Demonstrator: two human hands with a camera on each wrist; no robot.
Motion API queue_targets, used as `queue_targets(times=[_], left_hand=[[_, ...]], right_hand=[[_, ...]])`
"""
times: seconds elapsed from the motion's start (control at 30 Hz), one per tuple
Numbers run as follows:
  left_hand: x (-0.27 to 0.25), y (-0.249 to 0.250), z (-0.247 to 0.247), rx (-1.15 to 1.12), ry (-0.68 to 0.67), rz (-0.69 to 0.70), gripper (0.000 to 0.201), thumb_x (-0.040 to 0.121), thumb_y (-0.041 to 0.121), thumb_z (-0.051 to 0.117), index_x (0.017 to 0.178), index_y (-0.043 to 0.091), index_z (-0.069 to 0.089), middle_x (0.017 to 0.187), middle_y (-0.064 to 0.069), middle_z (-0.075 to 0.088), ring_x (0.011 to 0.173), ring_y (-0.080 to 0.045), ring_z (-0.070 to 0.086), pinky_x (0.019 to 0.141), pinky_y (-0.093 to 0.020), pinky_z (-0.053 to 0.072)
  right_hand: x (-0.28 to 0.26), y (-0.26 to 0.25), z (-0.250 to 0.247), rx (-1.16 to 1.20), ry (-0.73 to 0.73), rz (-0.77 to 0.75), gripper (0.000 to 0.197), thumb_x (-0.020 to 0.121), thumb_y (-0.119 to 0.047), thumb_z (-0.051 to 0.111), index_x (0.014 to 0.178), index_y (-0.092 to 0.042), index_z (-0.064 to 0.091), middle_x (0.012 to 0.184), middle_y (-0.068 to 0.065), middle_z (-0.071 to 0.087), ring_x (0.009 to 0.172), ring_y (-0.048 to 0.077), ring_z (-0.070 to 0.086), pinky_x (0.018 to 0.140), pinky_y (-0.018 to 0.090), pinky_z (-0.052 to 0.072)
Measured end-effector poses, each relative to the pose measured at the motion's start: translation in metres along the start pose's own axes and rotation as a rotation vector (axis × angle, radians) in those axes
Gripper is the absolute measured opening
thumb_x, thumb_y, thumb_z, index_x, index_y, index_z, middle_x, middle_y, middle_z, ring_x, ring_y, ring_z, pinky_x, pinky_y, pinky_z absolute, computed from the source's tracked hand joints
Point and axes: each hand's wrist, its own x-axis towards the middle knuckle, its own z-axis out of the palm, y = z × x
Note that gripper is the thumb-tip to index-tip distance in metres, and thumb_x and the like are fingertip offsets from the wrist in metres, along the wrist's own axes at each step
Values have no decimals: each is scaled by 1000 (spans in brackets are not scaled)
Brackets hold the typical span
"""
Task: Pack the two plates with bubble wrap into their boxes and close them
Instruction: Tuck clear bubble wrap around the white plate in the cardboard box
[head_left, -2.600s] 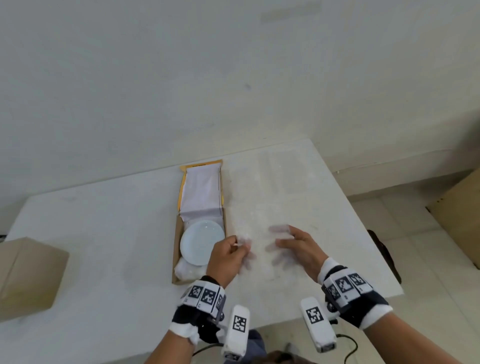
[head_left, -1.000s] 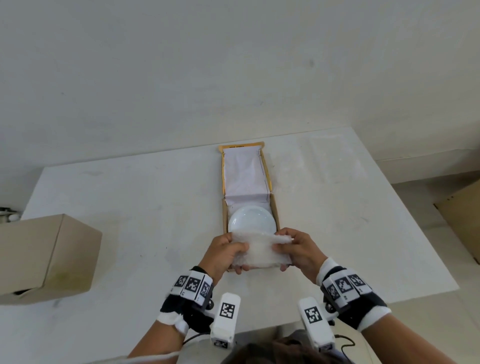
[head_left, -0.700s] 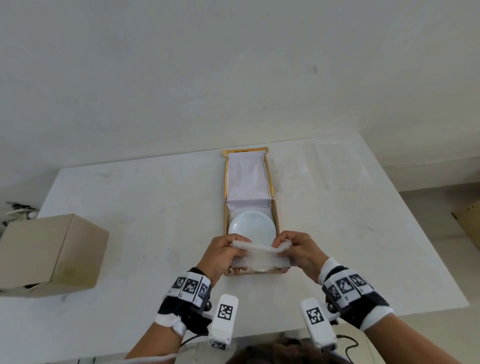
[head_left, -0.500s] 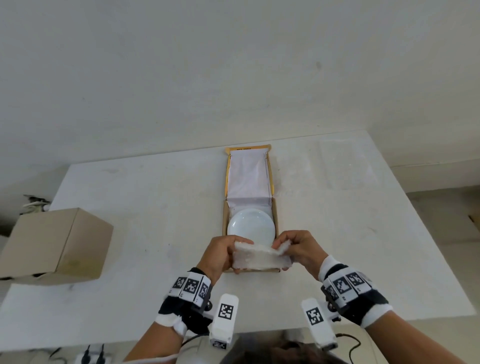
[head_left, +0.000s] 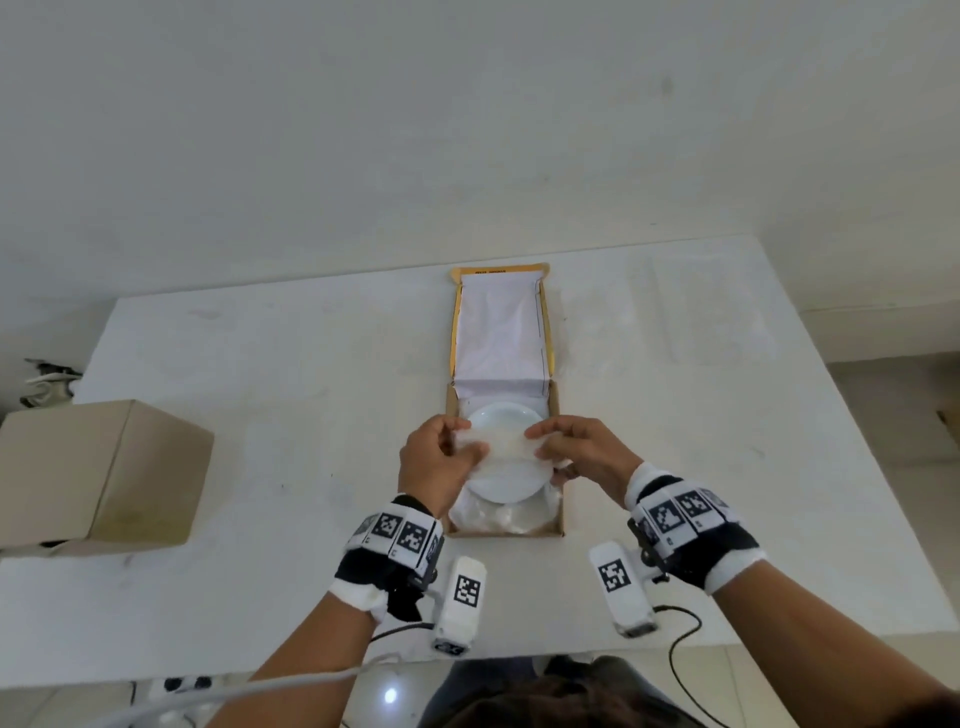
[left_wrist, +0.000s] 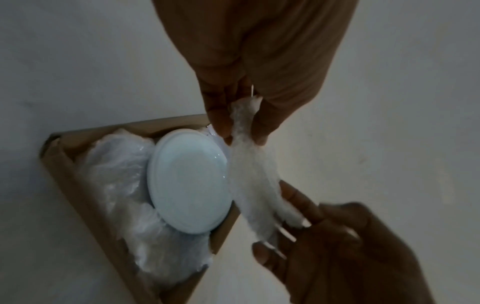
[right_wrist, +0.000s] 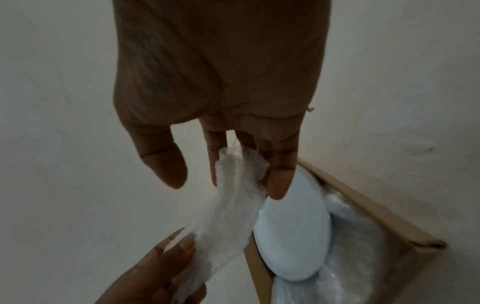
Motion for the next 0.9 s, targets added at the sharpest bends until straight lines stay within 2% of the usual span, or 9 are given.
queue_targets(times=[0.07,0.13,0.2,0.23,0.37,0.53,0.67,0.77,0.9], left_hand=[[13,0,2,32,28,34,27,72,15,78,93,20,61,91,-2,66,80,-17,61,75,-25,51],[26,2,4,66,51,72,27,73,15,76,96,16,61,87,1,61,69,-9,52,67,-12,43],[41,2,5,95,55,100,26,75,14,75,96,13,61,85,2,57,64,-6,47,63,-8,40],[50,1,5,106,48,114,24,75,14,75,96,12,61,84,2,57,64,-7,47,65,-11,42],[82,-4,6,192,6,160,21,76,12,73,92,8,60,83,0,55,71,-16,48,74,-28,47],[95,-17,9,368,-19,213,20,79,15,67,89,6,52,89,-9,58,78,-26,54,70,-29,42],[96,-29,14,521,38,268,18,80,18,64,87,7,52,82,-9,59,75,-31,54,74,-38,38],[100,-34,17,605,69,277,18,81,18,63,89,5,55,83,-11,60,76,-33,55,73,-39,36],[103,-36,18,714,124,314,22,69,16,73,80,6,56,71,-11,58,67,-33,55,64,-38,39]], right_hand=[[16,-2,3,-186,100,-60,22,79,1,64,82,-20,66,88,10,59,71,20,53,61,30,52],[31,-4,9,-394,206,-113,23,79,-2,64,82,-24,67,87,3,58,77,17,52,74,30,49],[45,-6,16,-506,305,-195,20,82,-1,61,91,-16,71,100,2,59,90,15,53,86,21,42],[53,-7,19,-562,339,-244,19,83,0,60,93,-11,71,104,5,60,94,18,55,87,17,39],[81,-4,24,-726,350,-311,19,84,0,58,98,-5,70,103,10,59,91,25,61,80,17,39],[106,-5,32,-832,357,-404,15,81,2,57,93,-3,64,92,10,60,74,27,58,65,25,43],[126,-2,39,-771,390,-407,10,78,1,60,82,-5,67,80,8,65,71,24,58,68,39,52],[131,0,45,-736,431,-392,9,77,0,61,79,-5,69,78,8,68,73,26,62,68,36,52],[130,2,51,-837,479,-458,8,74,-2,65,77,-8,69,77,3,67,75,22,62,61,21,42]])
